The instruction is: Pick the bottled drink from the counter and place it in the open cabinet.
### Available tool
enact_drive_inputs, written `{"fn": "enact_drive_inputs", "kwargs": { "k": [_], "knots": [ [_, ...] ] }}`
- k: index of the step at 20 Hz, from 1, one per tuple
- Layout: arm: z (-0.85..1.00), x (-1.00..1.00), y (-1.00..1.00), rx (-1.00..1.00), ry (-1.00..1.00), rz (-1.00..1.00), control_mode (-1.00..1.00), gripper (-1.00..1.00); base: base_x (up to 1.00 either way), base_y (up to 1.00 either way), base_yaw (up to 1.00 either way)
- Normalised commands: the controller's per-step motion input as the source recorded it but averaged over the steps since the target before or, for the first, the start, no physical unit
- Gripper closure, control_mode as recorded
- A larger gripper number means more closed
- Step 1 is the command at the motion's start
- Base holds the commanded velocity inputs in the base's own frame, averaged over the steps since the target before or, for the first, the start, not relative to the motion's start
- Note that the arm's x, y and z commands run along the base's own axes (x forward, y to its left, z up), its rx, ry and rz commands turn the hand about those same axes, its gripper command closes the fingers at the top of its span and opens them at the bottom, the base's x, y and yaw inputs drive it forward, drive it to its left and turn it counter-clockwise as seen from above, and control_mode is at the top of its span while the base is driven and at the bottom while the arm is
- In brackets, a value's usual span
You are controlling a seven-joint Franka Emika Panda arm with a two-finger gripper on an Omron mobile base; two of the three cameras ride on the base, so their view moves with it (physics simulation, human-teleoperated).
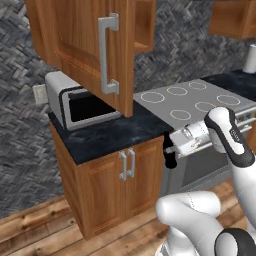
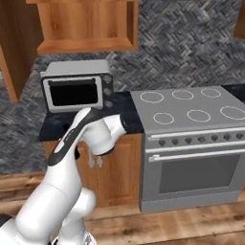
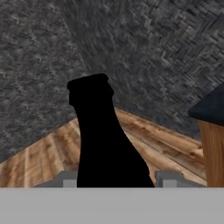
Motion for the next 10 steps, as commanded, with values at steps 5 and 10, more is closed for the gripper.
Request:
{"fn": "enact_drive_inputs", "kwargs": {
  "k": [5, 10],
  "knots": [
    [0.0, 0.0, 0.0, 0.0, 0.0, 0.0, 1.0, 1.0, 0.4, -0.42, 0.21],
    [0.0, 0.0, 0.0, 0.0, 0.0, 0.0, 1.0, 1.0, 0.33, -0.44, 0.24]
  ]
}}
